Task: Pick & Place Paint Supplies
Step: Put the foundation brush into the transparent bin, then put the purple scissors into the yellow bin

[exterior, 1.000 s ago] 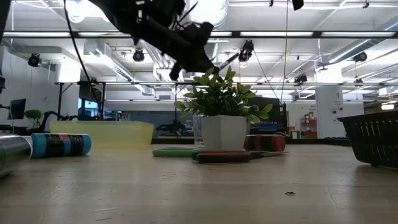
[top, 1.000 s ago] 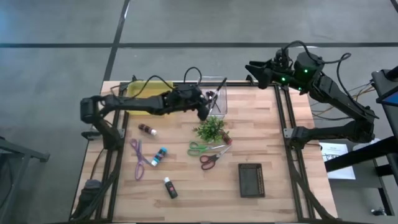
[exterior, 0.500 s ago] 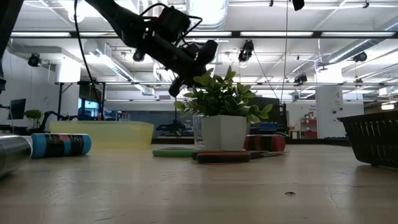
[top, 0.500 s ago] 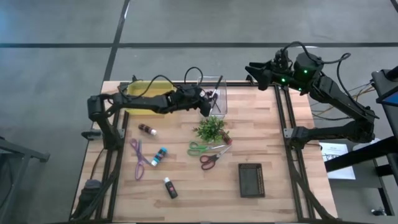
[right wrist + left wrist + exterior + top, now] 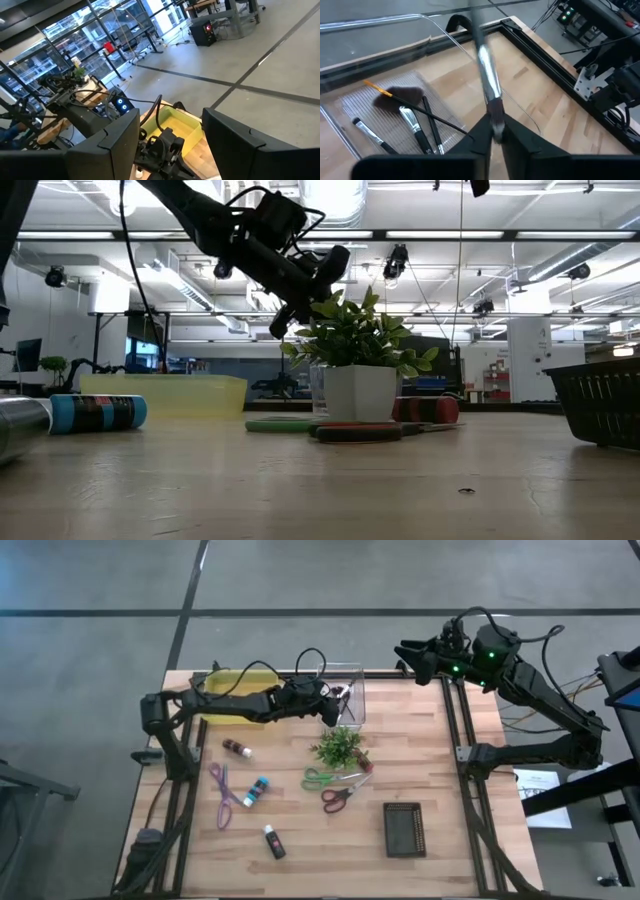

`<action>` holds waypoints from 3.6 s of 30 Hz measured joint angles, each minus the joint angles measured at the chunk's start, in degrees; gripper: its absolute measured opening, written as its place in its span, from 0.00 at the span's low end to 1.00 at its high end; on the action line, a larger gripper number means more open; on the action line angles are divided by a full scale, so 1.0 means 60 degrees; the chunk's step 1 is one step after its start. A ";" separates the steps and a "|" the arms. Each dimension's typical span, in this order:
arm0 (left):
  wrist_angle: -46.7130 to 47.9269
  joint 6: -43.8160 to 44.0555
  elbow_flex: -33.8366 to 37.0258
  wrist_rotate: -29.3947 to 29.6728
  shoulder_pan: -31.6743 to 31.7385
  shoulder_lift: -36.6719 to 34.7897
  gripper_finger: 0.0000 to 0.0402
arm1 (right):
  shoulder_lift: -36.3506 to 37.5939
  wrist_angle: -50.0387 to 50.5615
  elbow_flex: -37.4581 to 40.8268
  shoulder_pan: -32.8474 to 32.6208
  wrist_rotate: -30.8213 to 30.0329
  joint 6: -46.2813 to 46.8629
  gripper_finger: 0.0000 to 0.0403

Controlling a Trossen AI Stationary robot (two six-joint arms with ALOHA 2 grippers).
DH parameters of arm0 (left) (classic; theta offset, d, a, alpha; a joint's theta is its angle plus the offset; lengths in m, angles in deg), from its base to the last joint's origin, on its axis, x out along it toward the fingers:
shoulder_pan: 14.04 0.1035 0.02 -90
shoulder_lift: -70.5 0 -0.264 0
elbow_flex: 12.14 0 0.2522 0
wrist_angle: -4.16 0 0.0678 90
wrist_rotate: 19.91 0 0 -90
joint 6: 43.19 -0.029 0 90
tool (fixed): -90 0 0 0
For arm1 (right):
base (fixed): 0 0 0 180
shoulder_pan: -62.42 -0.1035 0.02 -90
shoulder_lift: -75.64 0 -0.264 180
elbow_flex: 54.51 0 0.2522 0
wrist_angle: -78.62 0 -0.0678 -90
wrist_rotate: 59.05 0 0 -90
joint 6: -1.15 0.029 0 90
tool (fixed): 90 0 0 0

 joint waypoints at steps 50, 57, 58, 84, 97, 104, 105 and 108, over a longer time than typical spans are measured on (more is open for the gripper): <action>0.0064 -0.3384 0.0018 0.0000 -0.0007 -0.3970 0.25 | -0.0048 0.2240 0.3312 -0.6225 -0.4068 0.2467 0.53; 0.0095 -0.3391 0.0018 0.0003 -0.0100 -0.3971 0.25 | -0.0256 -0.1268 0.5755 -0.7301 -0.5691 0.3239 0.53; 0.0094 -0.3391 0.0018 0.0000 -0.0135 -0.3971 0.25 | -0.0358 -0.1554 0.6014 -0.7442 -0.5919 0.3342 0.53; 0.0374 -0.3413 0.0025 -0.0146 -0.0546 -0.3982 0.25 | -0.2997 -0.1465 0.6032 -0.7826 -0.5669 0.4784 0.53; 0.0440 -0.3410 0.0025 -0.0178 -0.0601 -0.3985 0.25 | -0.3996 -0.1370 0.5989 -0.7111 -0.4484 0.4965 0.53; 0.0443 -0.3603 0.0025 -0.0178 -0.0601 -0.3985 0.25 | -0.4386 -0.1370 0.6056 -0.6657 -0.4011 0.4931 0.53; 0.0443 -0.3606 0.0025 -0.0178 -0.0601 -0.3985 0.25 | -0.4424 -0.1378 0.6058 -0.6626 -0.4002 0.4927 0.53; 0.0446 -0.3606 0.0025 -0.0178 -0.0601 -0.3985 0.25 | -0.4473 -0.1578 0.6086 -0.6580 -0.3963 0.4785 0.53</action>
